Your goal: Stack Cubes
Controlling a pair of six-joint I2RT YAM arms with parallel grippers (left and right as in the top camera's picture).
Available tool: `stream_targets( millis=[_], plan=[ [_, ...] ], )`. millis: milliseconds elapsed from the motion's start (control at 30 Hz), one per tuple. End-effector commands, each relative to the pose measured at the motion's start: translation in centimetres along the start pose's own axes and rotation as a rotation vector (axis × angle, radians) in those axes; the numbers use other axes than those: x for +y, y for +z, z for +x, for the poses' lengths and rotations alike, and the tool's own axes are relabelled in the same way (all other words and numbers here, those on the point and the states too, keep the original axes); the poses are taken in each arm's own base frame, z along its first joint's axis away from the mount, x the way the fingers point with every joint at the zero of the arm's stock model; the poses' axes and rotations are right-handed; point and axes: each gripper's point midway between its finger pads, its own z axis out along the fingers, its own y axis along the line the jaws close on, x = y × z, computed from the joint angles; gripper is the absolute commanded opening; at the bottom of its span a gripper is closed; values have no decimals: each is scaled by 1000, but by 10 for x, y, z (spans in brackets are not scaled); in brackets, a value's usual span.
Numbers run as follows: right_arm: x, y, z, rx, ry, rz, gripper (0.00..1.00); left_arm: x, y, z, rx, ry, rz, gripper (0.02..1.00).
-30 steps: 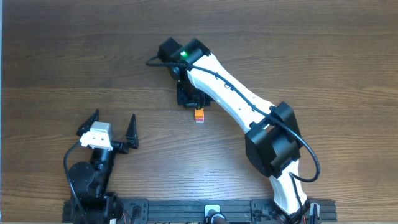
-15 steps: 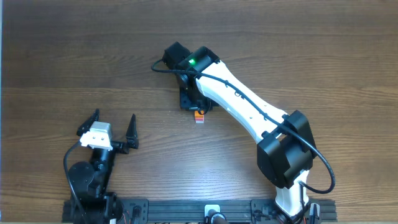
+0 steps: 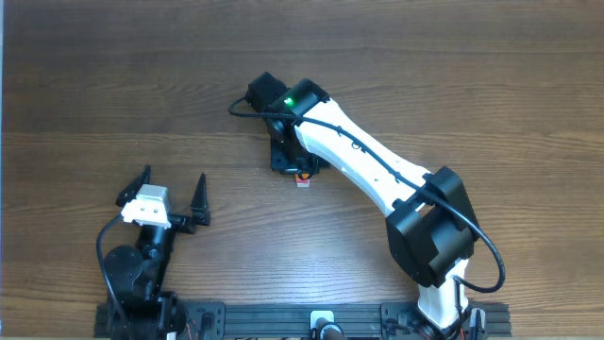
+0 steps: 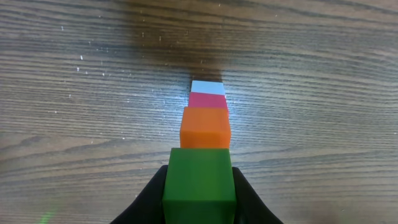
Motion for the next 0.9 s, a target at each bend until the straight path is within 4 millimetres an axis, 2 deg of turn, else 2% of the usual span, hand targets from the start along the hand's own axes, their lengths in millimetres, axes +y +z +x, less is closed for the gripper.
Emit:
stream_targets(
  millis=[33, 333, 900],
  plan=[
    [3, -8, 3, -15, 5, -19, 75, 0, 0, 1, 1, 15, 1, 1000],
    [0, 1, 4, -9, 7, -14, 75, 0, 0, 1, 0, 15, 1, 1000],
    [2, 1, 0, -24, -3, -25, 80, 0, 0, 1, 1, 15, 1, 1000]
  ],
)
